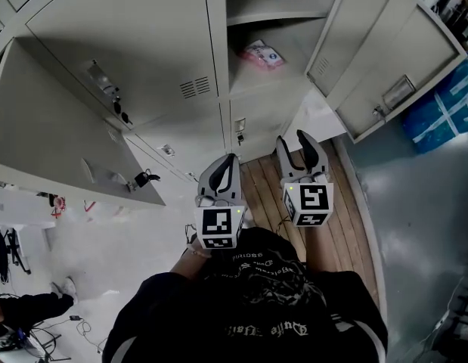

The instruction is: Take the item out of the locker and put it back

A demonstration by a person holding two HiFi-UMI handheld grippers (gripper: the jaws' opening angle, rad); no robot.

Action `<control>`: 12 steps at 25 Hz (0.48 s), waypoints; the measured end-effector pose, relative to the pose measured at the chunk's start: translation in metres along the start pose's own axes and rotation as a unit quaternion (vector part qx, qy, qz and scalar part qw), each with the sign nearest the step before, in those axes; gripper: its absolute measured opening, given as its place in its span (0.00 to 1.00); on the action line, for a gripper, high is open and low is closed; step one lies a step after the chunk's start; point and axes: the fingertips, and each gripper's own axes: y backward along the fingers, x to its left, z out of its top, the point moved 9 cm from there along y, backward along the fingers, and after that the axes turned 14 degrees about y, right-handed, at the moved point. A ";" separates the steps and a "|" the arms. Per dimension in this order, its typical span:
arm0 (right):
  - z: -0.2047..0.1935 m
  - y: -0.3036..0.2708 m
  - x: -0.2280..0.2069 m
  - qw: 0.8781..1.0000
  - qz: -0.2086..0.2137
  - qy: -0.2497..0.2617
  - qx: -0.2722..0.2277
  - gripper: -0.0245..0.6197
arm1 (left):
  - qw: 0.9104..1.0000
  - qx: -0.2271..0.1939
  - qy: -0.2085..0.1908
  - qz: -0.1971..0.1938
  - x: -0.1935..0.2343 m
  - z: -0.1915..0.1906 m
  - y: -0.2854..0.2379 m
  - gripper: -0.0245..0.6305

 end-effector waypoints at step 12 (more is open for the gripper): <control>-0.029 0.044 0.023 0.999 -0.001 -0.041 0.017 0.32 | 1.000 -0.011 -0.002 -0.015 -0.013 -0.011 0.012 0.05</control>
